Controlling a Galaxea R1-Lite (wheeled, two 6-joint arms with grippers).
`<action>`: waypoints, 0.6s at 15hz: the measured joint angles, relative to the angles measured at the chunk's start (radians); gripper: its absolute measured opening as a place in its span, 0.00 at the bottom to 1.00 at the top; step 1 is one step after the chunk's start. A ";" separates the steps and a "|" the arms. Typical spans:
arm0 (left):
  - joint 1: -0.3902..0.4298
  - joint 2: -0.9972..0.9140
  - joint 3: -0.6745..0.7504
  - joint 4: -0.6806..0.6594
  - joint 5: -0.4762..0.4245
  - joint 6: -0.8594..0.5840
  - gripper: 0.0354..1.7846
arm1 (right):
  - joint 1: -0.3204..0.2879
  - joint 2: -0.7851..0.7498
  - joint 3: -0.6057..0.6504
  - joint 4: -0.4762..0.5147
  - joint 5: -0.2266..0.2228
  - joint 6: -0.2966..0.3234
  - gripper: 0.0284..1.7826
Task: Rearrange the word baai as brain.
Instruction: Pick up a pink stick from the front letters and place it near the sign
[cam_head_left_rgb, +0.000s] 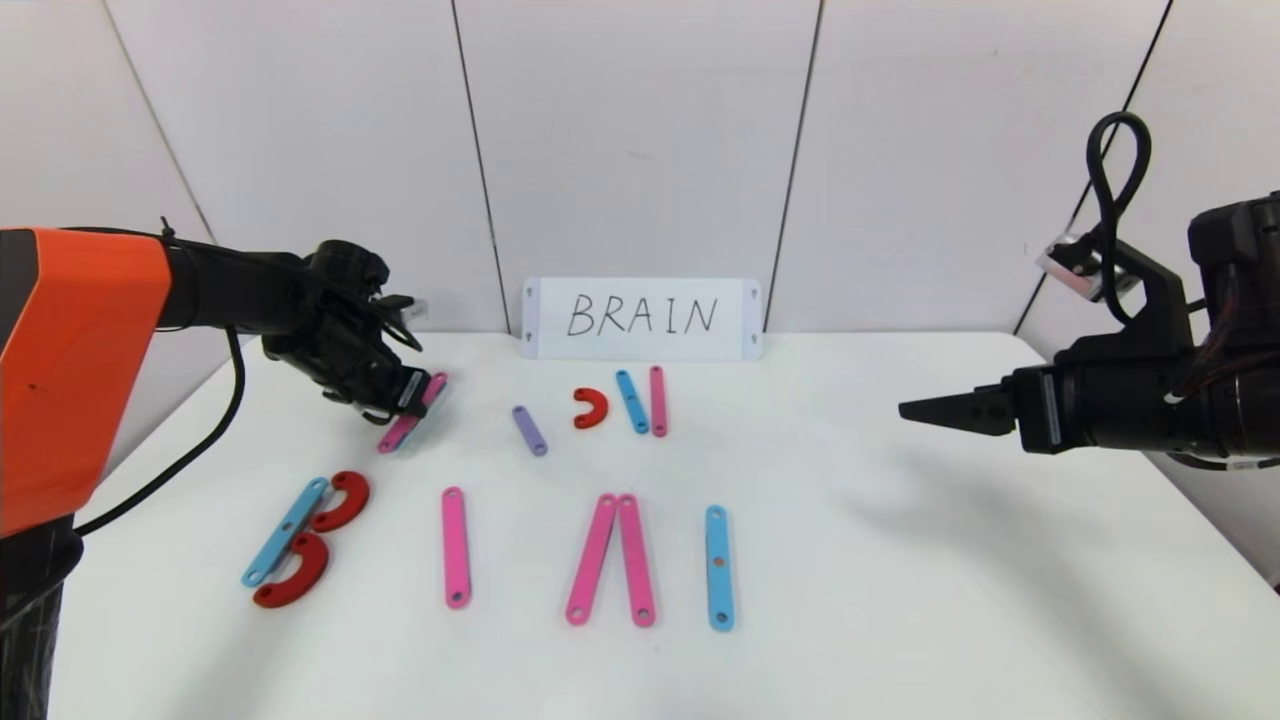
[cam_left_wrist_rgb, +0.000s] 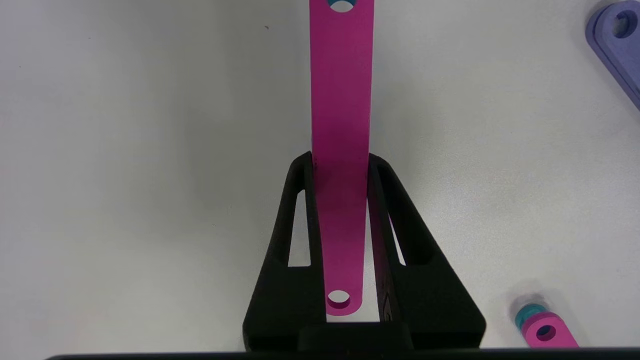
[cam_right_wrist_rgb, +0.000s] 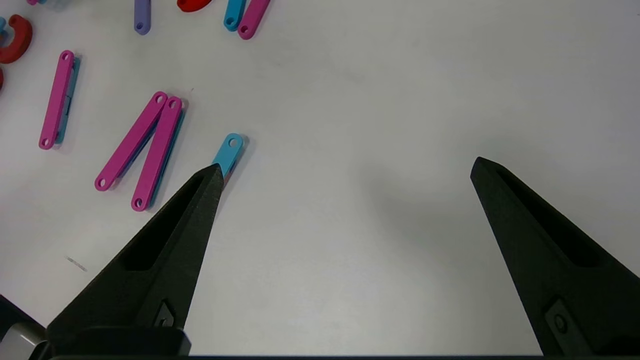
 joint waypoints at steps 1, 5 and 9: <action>0.000 0.003 0.000 0.000 0.000 -0.002 0.15 | 0.000 0.000 0.000 0.000 0.000 0.000 0.97; 0.000 0.013 -0.002 -0.009 0.002 -0.006 0.16 | -0.001 0.001 0.000 0.000 0.000 0.000 0.97; 0.000 0.017 -0.016 0.006 0.001 -0.003 0.31 | -0.001 0.002 0.000 0.000 0.001 0.000 0.97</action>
